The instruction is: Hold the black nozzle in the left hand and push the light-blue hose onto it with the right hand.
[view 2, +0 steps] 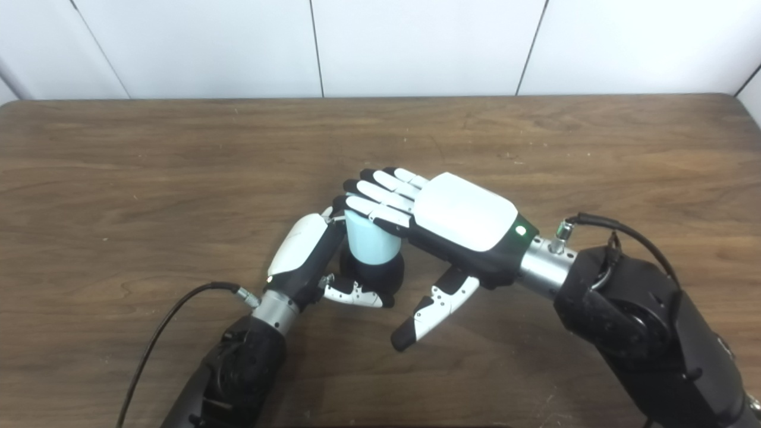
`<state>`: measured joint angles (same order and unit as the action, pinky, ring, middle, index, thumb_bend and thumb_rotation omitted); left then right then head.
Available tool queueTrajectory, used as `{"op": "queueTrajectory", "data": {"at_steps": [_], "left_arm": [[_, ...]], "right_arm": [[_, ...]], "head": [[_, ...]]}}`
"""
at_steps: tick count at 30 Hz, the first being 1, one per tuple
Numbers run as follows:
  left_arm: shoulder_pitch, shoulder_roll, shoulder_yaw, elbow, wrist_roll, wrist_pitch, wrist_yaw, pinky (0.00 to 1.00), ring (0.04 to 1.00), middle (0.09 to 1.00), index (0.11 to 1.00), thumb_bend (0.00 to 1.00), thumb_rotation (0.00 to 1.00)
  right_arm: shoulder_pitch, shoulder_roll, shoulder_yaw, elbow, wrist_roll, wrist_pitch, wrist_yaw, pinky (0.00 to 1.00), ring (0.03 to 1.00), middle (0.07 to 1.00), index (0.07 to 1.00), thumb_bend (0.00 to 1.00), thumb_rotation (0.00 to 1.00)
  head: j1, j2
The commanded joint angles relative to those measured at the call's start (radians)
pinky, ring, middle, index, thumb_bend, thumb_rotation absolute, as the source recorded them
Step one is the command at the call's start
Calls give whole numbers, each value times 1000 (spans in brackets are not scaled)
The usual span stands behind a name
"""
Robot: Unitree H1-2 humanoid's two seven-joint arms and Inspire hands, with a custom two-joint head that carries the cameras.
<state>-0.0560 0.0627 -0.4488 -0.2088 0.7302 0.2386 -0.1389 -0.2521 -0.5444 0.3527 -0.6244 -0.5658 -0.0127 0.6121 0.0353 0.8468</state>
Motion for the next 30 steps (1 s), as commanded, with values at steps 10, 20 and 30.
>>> {"op": "queueTrajectory", "data": {"at_steps": [10, 20, 30], "left_arm": [[24, 24, -3, 49, 17, 61, -50, 1000, 730, 482, 502, 521, 0], [19, 20, -1, 57, 15, 62, -48, 1000, 729, 484, 500, 522, 0], [20, 22, 1, 60, 16, 58, -43, 1000, 732, 483, 501, 521, 0]], "right_arm": [[-12, -43, 20, -6, 22, 43, 105, 1000, 1000, 989, 969, 721, 1000], [-39, -20, -49, -36, 0, -11, 31, 1000, 1000, 985, 967, 720, 1000], [-63, -11, -91, -37, 5, -25, 38, 1000, 1000, 985, 967, 705, 1000]], "head": [[-3, -5], [3, -11], [7, -15]]}}
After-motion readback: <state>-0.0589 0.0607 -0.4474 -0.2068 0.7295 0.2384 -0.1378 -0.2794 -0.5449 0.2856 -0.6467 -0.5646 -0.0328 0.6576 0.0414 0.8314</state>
